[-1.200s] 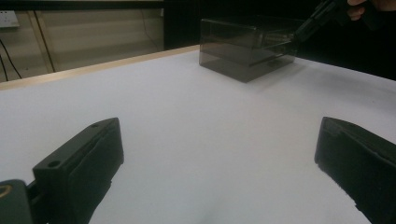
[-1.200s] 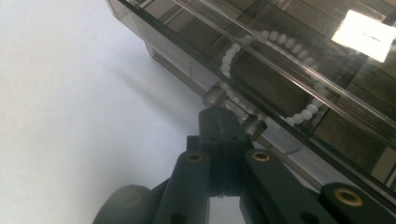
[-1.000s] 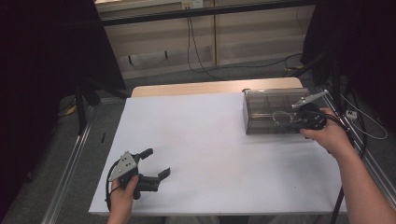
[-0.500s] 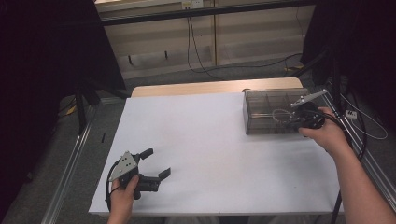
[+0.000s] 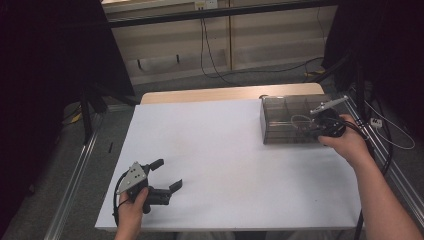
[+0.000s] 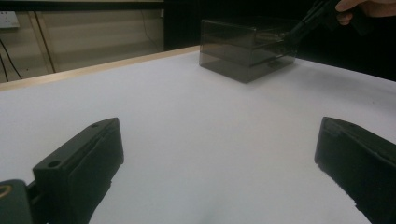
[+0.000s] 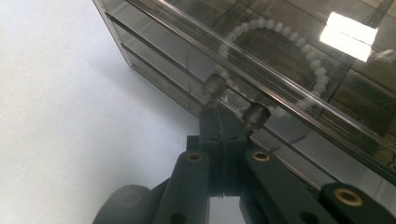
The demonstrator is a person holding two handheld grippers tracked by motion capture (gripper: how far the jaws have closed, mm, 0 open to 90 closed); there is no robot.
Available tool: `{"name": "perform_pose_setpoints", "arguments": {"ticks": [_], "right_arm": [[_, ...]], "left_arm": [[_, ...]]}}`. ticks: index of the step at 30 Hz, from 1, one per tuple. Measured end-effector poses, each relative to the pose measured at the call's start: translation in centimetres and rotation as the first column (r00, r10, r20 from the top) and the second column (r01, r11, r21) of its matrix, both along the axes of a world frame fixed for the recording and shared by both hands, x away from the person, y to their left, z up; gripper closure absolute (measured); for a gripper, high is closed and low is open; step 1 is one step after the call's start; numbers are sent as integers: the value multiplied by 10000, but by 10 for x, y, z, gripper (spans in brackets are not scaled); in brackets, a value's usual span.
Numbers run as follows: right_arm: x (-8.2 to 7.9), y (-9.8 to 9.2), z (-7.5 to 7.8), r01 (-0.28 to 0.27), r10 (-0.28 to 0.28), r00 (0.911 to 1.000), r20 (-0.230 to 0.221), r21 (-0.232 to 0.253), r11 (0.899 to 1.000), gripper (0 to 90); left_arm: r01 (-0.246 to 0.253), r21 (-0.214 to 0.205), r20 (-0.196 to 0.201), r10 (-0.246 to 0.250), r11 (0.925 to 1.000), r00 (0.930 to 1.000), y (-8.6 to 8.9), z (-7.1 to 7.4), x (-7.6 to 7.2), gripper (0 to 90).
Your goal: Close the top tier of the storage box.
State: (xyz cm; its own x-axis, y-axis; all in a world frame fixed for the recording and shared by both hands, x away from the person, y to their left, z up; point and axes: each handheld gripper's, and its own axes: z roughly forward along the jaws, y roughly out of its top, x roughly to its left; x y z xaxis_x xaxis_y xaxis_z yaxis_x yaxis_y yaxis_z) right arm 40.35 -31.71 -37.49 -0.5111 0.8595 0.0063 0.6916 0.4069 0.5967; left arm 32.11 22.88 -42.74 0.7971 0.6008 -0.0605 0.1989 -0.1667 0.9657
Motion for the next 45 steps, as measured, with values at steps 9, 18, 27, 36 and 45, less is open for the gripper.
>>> {"name": "perform_pose_setpoints", "arguments": {"ticks": [9, 18, 27, 36, 45], "right_arm": [[-1, -1, 0, 29, -30, 9999, 148, 97, 9999, 900], [-10, 6, -2, -425, 442, 9987, -250, 630, 9971, 873], [-22, 8, 1, -648, 693, 9971, -318, 1255, 9900, 793], [-36, 16, 0, -1041, 1096, 9937, -226, 1722, 9796, 661], [-45, 29, 0, -1439, 1490, 9887, -147, 1799, 9731, 590]], "left_arm": [[14, 38, -23, -14, 10000, 10000, 0, 0, -1, 16], [14, 16, 12, -14, 10000, 10000, 0, 0, -1, 16], [-12, -55, -16, 12, 10000, 10000, -1, 0, 0, 16], [25, -62, -9, -25, 10000, 10000, -1, 0, 0, 16], [37, -60, 42, -36, 10000, 10000, -1, 2, 0, 16]]}}
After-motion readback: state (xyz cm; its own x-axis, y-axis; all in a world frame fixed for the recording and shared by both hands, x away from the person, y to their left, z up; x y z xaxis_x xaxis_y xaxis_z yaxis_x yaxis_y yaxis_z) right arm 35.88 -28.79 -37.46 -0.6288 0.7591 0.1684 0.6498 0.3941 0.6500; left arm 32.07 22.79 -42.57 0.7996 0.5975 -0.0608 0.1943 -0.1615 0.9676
